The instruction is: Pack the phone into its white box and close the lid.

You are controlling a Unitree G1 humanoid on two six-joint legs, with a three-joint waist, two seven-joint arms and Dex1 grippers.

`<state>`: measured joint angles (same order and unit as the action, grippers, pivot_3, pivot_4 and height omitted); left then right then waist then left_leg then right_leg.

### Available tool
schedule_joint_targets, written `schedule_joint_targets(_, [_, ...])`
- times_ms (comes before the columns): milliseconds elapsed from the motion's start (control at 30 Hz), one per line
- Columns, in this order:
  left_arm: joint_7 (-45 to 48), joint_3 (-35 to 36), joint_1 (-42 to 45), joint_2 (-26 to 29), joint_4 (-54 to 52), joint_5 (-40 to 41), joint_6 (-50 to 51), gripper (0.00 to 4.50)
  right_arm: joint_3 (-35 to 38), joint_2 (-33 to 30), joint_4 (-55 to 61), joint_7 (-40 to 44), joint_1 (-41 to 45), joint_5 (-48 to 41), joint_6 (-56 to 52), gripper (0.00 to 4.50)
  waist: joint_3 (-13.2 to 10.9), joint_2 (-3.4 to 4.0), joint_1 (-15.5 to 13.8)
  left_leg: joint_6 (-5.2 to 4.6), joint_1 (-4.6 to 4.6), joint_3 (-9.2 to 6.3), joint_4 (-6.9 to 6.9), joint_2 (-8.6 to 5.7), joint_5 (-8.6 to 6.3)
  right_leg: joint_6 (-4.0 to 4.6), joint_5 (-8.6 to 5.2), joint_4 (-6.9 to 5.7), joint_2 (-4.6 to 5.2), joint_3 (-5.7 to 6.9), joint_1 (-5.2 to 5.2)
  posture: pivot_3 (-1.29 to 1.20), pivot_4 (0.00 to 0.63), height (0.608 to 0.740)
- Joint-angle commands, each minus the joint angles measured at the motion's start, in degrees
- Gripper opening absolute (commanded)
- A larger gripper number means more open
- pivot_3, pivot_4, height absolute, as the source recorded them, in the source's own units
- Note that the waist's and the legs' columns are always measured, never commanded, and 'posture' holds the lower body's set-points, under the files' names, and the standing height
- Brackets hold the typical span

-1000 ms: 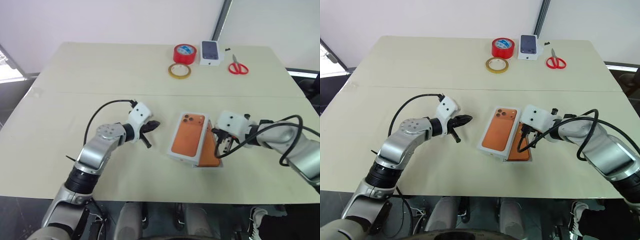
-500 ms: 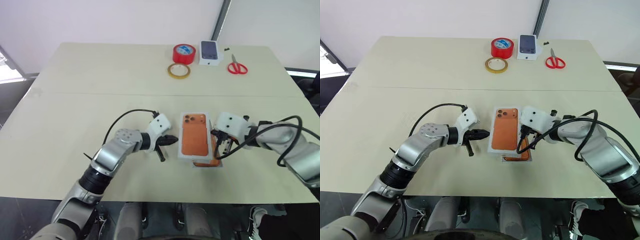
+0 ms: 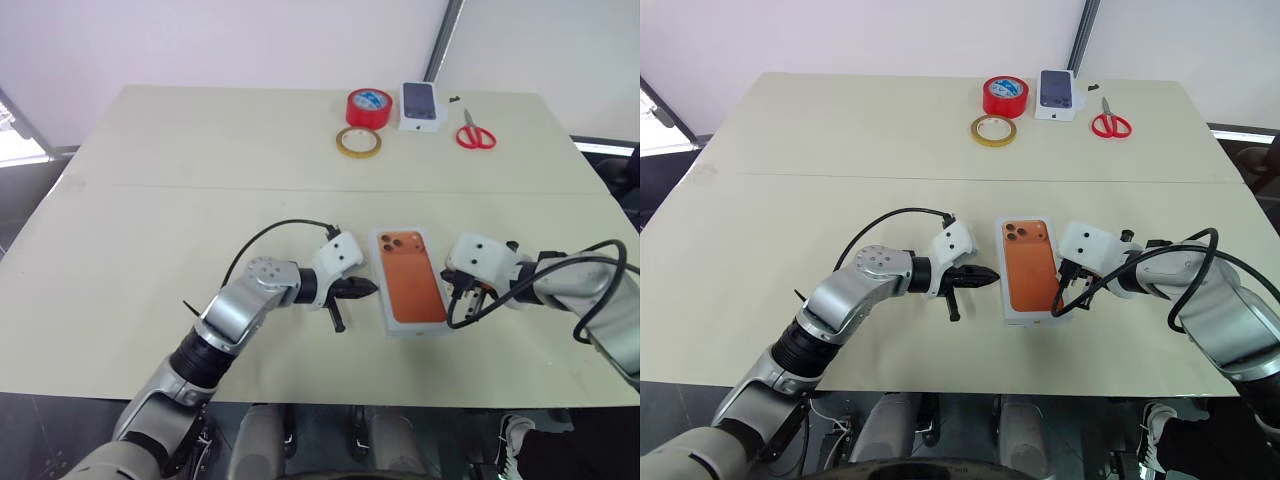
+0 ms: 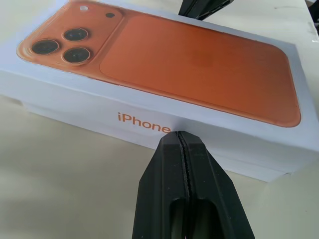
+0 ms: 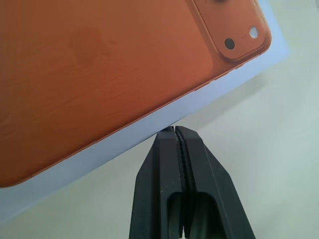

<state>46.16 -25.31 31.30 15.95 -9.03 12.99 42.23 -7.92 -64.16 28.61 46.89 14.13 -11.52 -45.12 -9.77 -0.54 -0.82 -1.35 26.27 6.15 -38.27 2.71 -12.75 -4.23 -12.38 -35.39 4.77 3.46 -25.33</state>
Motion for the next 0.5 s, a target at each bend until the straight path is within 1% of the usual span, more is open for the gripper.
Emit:
schedule_joint_targets(33, [0.71, -0.88, 1.52, -0.98, -1.81, 0.47, -0.68, 0.00, 1.65, 0.03, 3.89, 1.03, 0.03, -0.45, 0.28, 0.04, 0.00, 0.00, 0.05, 0.00, 0.00, 0.00, 0.00, 0.00, 0.00, 0.00, 0.00, 0.00, 0.00, 0.00, 0.00, 0.00, 0.150, 0.740])
schedule_joint_targets(400, [0.97, -1.10, 1.02, 0.51, -1.02, -0.26, -1.06, 0.00, 1.80, 0.04, 4.73, 1.86, -1.01, 0.07, -0.13, 0.04, 0.00, 0.00, 0.06, 0.00, -0.01, -0.01, -0.01, -0.02, 0.00, 0.00, 0.00, -0.01, -0.01, 0.00, 0.01, 0.00, 0.150, 0.740])
schedule_joint_targets(500, [0.29, 0.07, 0.92, 1.03, -0.28, -0.25, -1.30, 0.00, 3.14, -0.51, 3.81, 2.64, -1.14, 0.05, 0.95, 0.04, 0.00, 0.00, 0.07, 0.00, -0.01, -0.01, -0.01, -0.02, 0.00, 0.00, 0.00, -0.01, -0.02, 0.00, 0.00, 0.00, 0.150, 0.740])
